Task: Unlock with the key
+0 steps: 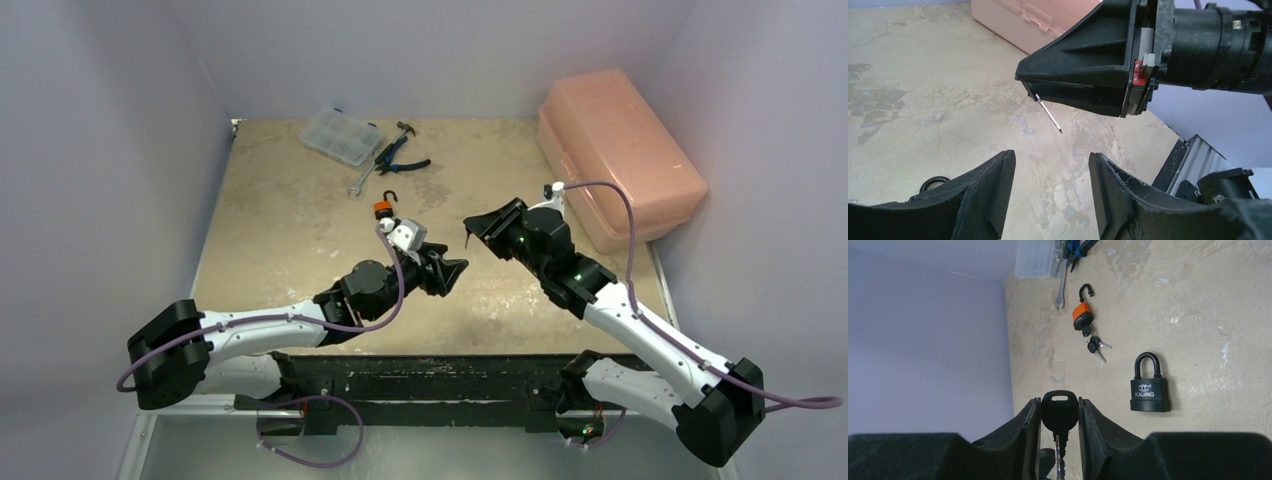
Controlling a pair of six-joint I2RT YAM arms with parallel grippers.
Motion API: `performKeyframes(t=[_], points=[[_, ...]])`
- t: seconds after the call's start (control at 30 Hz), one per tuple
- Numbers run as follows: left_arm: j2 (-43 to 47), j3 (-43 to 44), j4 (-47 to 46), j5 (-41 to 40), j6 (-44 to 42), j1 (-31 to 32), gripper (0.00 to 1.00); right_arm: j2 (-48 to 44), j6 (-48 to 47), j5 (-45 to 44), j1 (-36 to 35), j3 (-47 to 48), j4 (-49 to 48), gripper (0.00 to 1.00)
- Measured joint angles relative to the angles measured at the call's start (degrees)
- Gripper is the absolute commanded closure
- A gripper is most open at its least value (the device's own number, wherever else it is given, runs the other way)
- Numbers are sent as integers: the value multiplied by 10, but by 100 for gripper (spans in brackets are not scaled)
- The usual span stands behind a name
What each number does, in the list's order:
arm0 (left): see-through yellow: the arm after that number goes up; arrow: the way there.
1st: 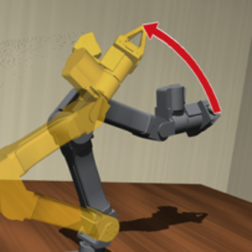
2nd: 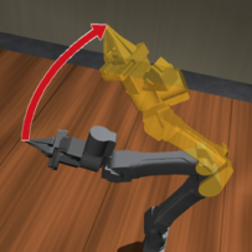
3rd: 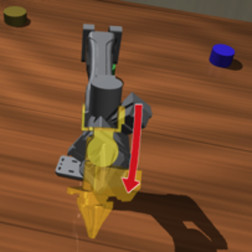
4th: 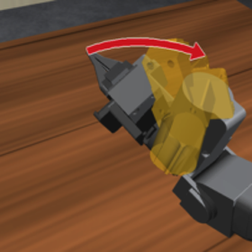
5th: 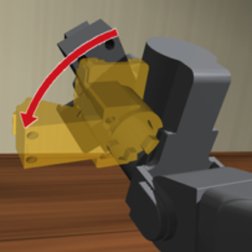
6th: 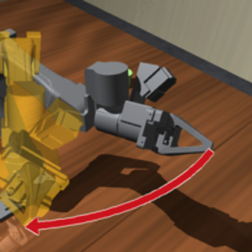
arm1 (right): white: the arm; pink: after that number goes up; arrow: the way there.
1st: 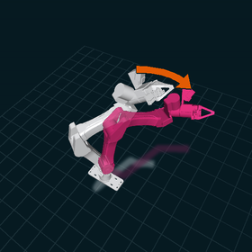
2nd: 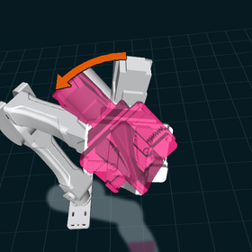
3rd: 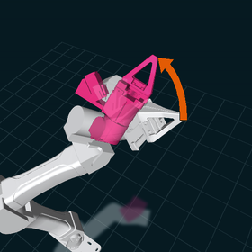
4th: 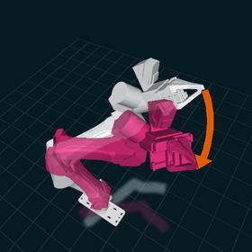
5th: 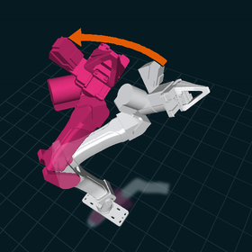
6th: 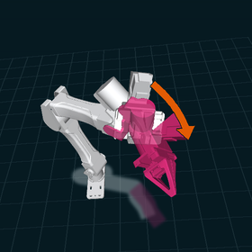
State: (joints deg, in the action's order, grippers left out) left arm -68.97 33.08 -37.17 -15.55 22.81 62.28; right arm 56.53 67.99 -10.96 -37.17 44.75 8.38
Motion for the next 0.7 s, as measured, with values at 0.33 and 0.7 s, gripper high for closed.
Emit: performKeyframes(t=[0.33, 0.7], points=[[-47, 25, -26, 0, 0, 2, 49, -18, 0, 2, 0, -2, 7, 90], [-83, 56, -40, -13, -1, 5, 80, -34, 0, 7, 0, -5, 11, 91]])
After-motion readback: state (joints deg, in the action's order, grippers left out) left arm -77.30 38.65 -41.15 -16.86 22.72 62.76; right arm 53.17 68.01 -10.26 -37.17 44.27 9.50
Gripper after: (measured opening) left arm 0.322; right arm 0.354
